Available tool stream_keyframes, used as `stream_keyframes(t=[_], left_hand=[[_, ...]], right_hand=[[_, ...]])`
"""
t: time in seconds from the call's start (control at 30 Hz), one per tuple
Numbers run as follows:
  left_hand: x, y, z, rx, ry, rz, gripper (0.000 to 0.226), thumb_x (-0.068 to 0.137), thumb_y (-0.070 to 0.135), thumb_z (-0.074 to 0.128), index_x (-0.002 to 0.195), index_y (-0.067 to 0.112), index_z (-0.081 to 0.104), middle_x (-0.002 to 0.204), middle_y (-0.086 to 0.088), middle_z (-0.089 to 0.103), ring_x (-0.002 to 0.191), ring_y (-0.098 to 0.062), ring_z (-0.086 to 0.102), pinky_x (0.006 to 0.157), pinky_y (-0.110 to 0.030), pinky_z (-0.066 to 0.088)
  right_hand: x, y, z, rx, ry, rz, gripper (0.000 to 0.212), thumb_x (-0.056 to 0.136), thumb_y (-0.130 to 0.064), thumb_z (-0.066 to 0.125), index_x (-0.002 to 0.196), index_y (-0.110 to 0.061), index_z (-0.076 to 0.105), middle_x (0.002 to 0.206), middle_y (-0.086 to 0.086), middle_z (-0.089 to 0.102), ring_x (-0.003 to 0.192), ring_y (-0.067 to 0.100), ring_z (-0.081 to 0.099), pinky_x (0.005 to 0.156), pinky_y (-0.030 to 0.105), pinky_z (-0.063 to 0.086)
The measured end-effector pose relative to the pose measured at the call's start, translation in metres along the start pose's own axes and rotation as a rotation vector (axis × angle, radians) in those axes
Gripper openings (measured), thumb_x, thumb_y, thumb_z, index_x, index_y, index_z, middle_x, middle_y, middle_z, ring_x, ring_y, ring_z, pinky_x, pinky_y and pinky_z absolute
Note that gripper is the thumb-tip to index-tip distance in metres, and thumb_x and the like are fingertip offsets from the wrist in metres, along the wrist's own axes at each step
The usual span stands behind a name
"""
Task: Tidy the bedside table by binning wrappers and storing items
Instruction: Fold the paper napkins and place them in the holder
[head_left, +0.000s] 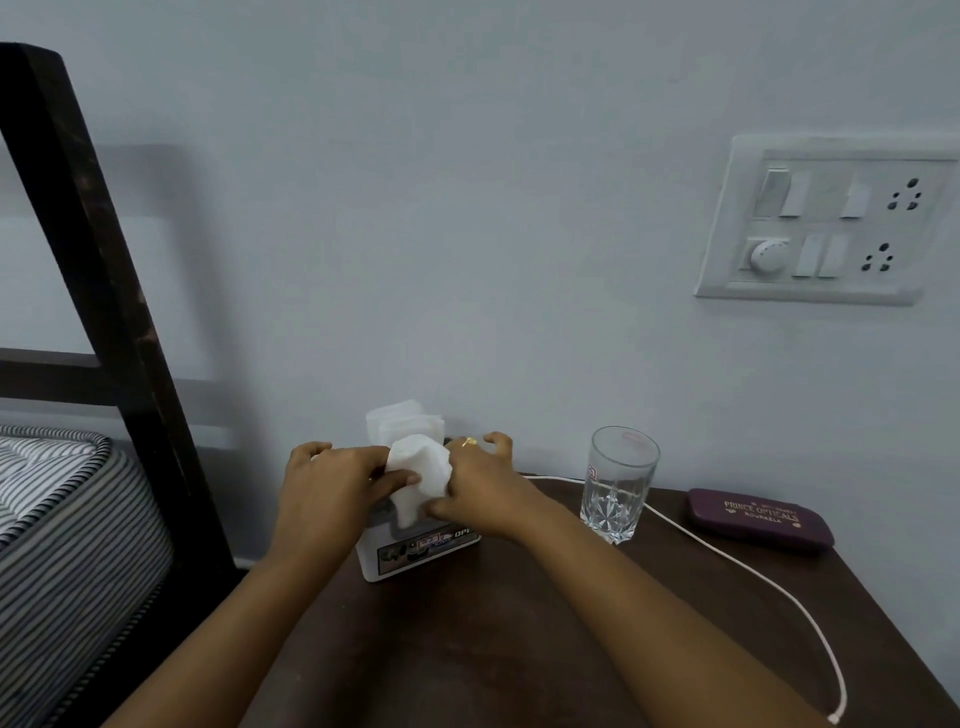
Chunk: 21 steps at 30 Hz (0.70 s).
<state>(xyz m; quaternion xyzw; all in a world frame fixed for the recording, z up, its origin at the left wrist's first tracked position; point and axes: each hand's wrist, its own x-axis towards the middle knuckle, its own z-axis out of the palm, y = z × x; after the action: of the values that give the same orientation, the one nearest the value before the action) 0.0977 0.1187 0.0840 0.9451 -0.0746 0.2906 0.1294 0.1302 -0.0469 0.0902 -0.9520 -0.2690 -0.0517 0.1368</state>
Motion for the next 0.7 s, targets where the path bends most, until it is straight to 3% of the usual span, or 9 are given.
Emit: stream_keyframes(t=[0.1,0.17,0.23,0.37,0.43,0.53,0.63,0.7], left_hand=[[-0.001,0.003,0.007,0.011,-0.025,-0.034,0.039,0.081,0.060,0.057,0.060,0.027,0.058,0.041,0.010,0.039,0.046,-0.003,0.034,0.072,-0.030,0.028],[-0.002,0.004,0.011,-0.010,-0.046,-0.072,0.037,0.080,0.061,0.056,0.067,0.027,0.065,0.046,0.009,0.048,0.051,-0.008,0.044,0.071,-0.031,0.032],[-0.004,0.001,0.013,-0.097,-0.043,-0.141,0.038,0.077,0.064,0.057,0.076,0.027,0.069,0.055,0.009,0.059,0.059,-0.012,0.055,0.069,-0.032,0.042],[-0.010,-0.006,0.014,-0.327,-0.029,-0.254,0.023,0.074,0.056,0.064,0.075,0.034,0.066,0.080,0.010,0.066,0.081,-0.018,0.062,0.073,-0.040,0.050],[-0.011,-0.005,0.015,-0.279,-0.029,-0.267,0.015,0.078,0.045,0.069,0.077,0.030,0.069,0.092,0.005,0.066,0.091,-0.022,0.059,0.076,-0.038,0.044],[-0.010,0.000,0.014,-0.140,-0.052,-0.276,0.016,0.081,0.042,0.066,0.084,0.028,0.072,0.106,0.003,0.063,0.102,-0.022,0.054,0.075,-0.034,0.034],[-0.008,0.003,0.011,-0.112,-0.023,-0.284,0.018,0.082,0.042,0.066,0.086,0.025,0.072,0.106,0.003,0.061,0.102,-0.023,0.053,0.076,-0.036,0.032],[-0.008,0.002,0.010,-0.173,0.012,-0.311,0.019,0.081,0.043,0.066,0.084,0.026,0.072,0.102,0.004,0.061,0.100,-0.023,0.054,0.076,-0.037,0.035]], right_hand=[[-0.006,0.004,-0.007,0.079,0.118,0.074,0.035,0.084,-0.038,0.065,0.108,-0.014,0.059,0.096,0.000,0.048,0.115,0.019,0.041,0.101,0.038,0.015],[-0.010,0.006,-0.005,0.077,0.124,0.057,0.032,0.085,-0.037,0.065,0.107,-0.015,0.060,0.105,0.002,0.054,0.119,0.016,0.040,0.103,0.038,0.013],[-0.012,0.007,0.001,0.103,0.153,0.033,0.030,0.084,-0.039,0.064,0.106,-0.018,0.061,0.111,0.000,0.058,0.120,0.014,0.041,0.103,0.039,0.012],[-0.008,0.008,0.008,0.352,0.188,0.105,0.033,0.084,-0.048,0.060,0.111,-0.029,0.061,0.095,-0.012,0.057,0.112,0.010,0.044,0.095,0.038,0.017],[-0.005,0.010,0.011,0.263,0.128,0.099,0.025,0.085,-0.045,0.059,0.096,-0.023,0.063,0.088,-0.008,0.054,0.110,0.014,0.047,0.099,0.043,0.018],[-0.003,0.007,0.014,0.156,0.064,0.074,0.032,0.085,-0.044,0.060,0.066,-0.023,0.046,0.084,-0.005,0.050,0.107,0.018,0.049,0.102,0.047,0.016],[-0.003,0.007,0.012,0.246,0.089,0.087,0.025,0.080,-0.049,0.063,0.084,-0.025,0.058,0.088,-0.008,0.051,0.109,0.017,0.049,0.102,0.046,0.016],[-0.002,0.009,0.009,0.205,0.037,0.100,0.039,0.076,-0.049,0.067,0.101,-0.021,0.060,0.098,-0.004,0.056,0.113,0.017,0.049,0.105,0.048,0.015]])
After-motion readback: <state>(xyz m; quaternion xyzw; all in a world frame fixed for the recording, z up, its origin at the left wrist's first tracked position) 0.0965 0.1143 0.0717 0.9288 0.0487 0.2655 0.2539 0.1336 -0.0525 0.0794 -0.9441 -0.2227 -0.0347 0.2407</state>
